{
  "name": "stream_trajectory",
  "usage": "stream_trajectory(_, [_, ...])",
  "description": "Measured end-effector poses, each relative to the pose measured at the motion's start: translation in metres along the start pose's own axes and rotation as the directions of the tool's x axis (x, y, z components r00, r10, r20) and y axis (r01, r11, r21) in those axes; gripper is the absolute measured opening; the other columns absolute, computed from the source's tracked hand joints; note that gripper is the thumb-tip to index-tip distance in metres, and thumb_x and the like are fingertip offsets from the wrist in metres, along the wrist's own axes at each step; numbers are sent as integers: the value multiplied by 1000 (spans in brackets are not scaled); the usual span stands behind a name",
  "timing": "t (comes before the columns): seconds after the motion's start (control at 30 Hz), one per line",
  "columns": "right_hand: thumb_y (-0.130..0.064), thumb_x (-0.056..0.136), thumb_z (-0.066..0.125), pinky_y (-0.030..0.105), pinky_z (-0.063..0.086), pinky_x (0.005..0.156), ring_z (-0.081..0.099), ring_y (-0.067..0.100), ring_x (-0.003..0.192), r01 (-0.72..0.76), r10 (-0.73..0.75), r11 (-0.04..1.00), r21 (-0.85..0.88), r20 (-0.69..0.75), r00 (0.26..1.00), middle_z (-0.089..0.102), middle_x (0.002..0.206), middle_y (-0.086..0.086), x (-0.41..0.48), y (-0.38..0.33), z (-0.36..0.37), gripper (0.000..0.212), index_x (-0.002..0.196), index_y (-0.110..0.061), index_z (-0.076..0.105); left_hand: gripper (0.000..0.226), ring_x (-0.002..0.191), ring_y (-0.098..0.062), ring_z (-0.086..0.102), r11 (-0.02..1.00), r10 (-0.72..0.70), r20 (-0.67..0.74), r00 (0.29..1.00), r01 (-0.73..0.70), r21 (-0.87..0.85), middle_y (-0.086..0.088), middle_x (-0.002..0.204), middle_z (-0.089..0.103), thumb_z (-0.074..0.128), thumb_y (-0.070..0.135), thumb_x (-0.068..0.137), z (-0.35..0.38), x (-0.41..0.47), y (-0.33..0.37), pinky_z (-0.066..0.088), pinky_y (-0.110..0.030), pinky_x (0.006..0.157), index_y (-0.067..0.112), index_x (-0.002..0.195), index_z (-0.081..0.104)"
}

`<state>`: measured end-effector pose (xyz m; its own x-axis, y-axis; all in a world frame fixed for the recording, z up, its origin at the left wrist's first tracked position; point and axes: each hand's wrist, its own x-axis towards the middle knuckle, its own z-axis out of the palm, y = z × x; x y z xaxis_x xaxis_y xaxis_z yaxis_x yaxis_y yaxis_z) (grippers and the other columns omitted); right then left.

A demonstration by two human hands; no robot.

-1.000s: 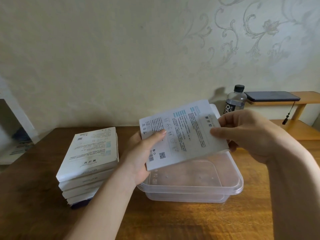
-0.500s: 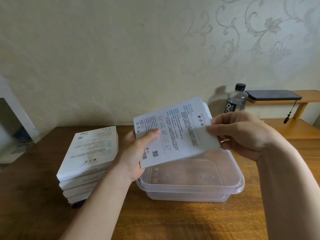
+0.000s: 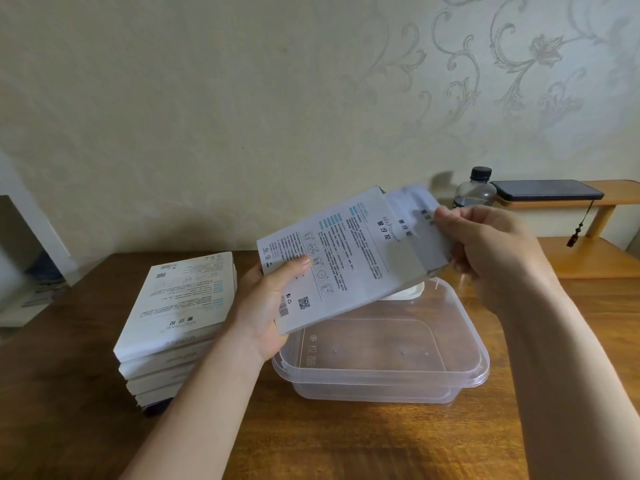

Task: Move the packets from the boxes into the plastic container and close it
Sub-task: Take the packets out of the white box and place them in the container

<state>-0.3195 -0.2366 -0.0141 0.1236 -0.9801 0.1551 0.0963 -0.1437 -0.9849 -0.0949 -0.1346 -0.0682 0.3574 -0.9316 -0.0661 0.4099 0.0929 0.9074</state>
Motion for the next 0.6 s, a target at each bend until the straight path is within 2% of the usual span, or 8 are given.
stream_trajectory(0.07, [-18, 95, 67, 27, 28, 48, 35, 13, 48, 71, -69, 996, 50, -44, 997, 46, 58, 2, 0, -1, 0, 24, 73, -12, 58, 49, 104, -32, 72, 1000, -15, 7, 1000, 15, -14, -13, 116, 75, 72, 20, 74, -2, 0, 0, 58, -42, 75, 20, 122, 68])
stream_trajectory(0.17, [-18, 94, 69, 30, 31, 53, 39, 13, 54, 122, -121, 991, 53, -25, 992, 50, 63, 4, -2, -3, -1, 21, 77, -13, 58, 42, 102, -30, 70, 999, -30, 41, 999, 32, -43, -11, 113, 75, 72, 22, 74, -3, 1, 1, 57, -40, 72, 25, 116, 69])
stream_trajectory(0.27, [-17, 88, 76, 32, 44, 56, 54, 17, 58, 202, -200, 973, -108, 27, 979, 62, 65, 6, -7, -6, 1, 18, 77, -12, 62, 34, 98, -28, 71, 997, -40, 66, 997, 44, -61, -10, 109, 76, 71, 21, 76, -2, 1, 0, 55, -40, 74, 25, 110, 72])
stream_trajectory(0.33, [-17, 83, 80, 33, 51, 57, 64, 21, 61, 270, -272, 927, -260, 31, 962, 71, 68, 6, -13, -9, 6, 16, 79, -10, 67, 34, 101, -30, 71, 997, -45, 75, 996, 50, -63, -12, 111, 75, 71, 21, 77, -1, 2, -1, 56, -41, 77, 23, 112, 72])
stream_trajectory(0.43, [-21, 79, 83, 30, 52, 51, 68, 13, 58, 335, -356, 850, -406, 27, 934, 71, 62, -2, -21, -15, 12, 16, 75, -15, 69, 37, 99, -29, 71, 995, -57, 85, 995, 64, -78, -13, 110, 75, 70, 21, 78, -1, 2, -3, 60, -38, 72, 20, 115, 70])
stream_trajectory(0.5, [-22, 79, 83, 29, 51, 50, 65, 10, 55, 336, -359, 869, -363, 3, 933, 70, 61, -4, -23, -16, 13, 15, 74, -15, 70, 37, 96, -27, 72, 993, -68, 88, 994, 77, -95, -12, 109, 75, 69, 22, 80, -3, 2, -3, 60, -37, 68, 20, 117, 69])
stream_trajectory(0.6, [-20, 82, 81, 35, 54, 60, 68, 16, 66, 305, -331, 934, -188, -123, 936, 72, 69, 2, -23, -22, 8, 16, 75, -14, 69, 36, 98, -26, 73, 991, -76, 84, 994, 85, -107, -12, 113, 74, 69, 23, 82, -6, 4, -4, 56, -39, 77, 21, 118, 69])
